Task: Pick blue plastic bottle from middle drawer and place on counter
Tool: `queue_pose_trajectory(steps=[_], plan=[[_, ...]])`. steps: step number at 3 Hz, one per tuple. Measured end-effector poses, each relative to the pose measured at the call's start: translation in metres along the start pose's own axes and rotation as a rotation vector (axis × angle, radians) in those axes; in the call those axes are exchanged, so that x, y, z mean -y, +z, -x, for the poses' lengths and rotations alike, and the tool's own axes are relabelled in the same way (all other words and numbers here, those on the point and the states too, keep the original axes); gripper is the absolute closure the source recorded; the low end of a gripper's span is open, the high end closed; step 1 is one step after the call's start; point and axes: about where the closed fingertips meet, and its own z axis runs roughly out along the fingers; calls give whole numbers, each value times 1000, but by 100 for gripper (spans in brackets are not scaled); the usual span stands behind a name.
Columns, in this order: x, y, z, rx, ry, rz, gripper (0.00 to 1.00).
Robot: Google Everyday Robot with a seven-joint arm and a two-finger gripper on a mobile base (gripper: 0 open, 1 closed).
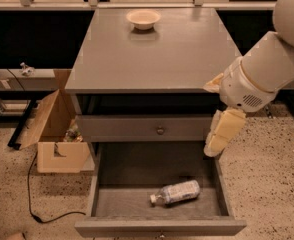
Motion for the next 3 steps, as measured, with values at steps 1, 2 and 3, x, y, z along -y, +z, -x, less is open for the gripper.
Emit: queue_pose_trajectory(steps=[1,2,3], plan=[[-1,5,-5,-2,-4,13,0],[-3,36,-28,9,-11,71,0],[-7,88,-76,53,30,134,0]])
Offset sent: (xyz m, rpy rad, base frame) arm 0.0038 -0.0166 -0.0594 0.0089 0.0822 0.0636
